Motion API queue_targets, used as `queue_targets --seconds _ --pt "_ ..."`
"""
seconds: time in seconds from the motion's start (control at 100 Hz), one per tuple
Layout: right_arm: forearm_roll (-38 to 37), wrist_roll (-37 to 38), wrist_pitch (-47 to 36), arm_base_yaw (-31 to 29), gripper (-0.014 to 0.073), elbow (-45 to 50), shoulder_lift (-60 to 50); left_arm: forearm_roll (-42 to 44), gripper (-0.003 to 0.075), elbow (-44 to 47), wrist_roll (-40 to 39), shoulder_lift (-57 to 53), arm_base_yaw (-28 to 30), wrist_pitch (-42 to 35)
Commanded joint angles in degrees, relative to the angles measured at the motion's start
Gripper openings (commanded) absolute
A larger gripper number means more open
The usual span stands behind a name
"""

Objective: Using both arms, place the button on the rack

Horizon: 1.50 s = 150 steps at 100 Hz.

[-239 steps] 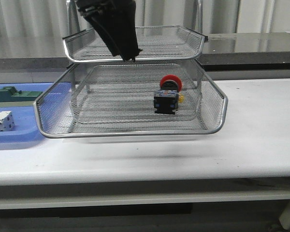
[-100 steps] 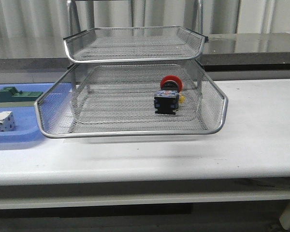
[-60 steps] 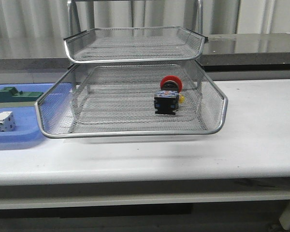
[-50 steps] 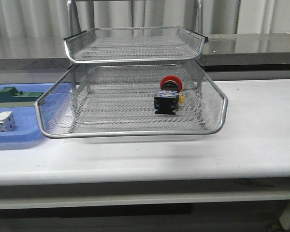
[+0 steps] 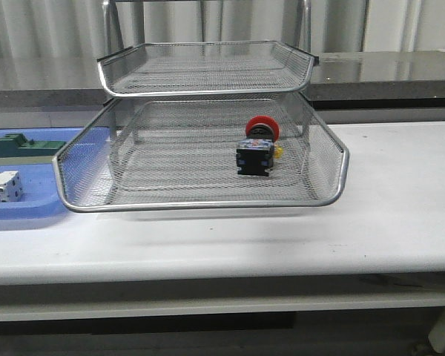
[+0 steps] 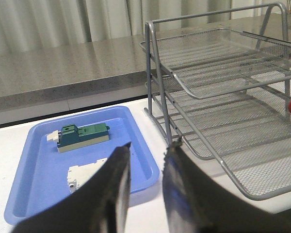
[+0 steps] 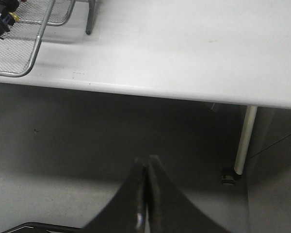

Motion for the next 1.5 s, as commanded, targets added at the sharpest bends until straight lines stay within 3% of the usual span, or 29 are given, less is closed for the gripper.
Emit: queue_targets --seconds 0.0,0.07,1.49 --pt "-1.05 -0.25 -3.25 0.08 -0.0066 -1.66 0.45 -1.01 0.0059 -1.61 -0.55 0.51 0.11 -4.69" --pt "-1.05 -0.25 -3.25 0.08 -0.0066 -1.66 0.45 -1.01 -0.0022 -1.61 -0.55 0.51 0.11 -4.69" --pt "-1.0 -0.25 -3.52 0.08 -0.0066 -1.66 0.45 -1.01 -0.002 -1.61 -0.55 0.51 0.11 -4.69"
